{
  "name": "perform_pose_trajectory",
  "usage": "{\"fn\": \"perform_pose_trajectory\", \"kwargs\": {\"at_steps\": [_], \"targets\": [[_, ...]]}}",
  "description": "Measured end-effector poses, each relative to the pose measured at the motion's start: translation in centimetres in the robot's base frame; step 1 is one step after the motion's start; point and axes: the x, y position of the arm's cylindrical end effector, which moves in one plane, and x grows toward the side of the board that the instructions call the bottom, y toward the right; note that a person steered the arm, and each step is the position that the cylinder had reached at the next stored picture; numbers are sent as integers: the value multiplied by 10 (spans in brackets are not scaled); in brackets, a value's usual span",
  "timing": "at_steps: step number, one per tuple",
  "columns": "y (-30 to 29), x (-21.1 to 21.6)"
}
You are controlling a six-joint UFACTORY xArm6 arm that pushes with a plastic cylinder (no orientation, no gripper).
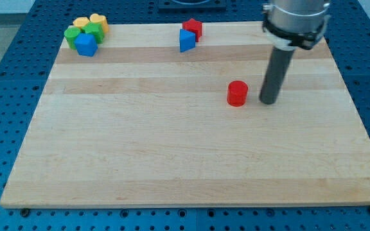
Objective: Slide the red star left a bit
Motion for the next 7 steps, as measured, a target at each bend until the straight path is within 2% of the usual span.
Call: {"fn": "perform_pose_trajectory", "kwargs": {"at_steps": [1, 2, 3, 4, 5, 6, 7], "targets": [[-46, 0], [-67, -6], [-67, -6], [-27, -6], [24, -28], [34, -74], [11, -125]]}}
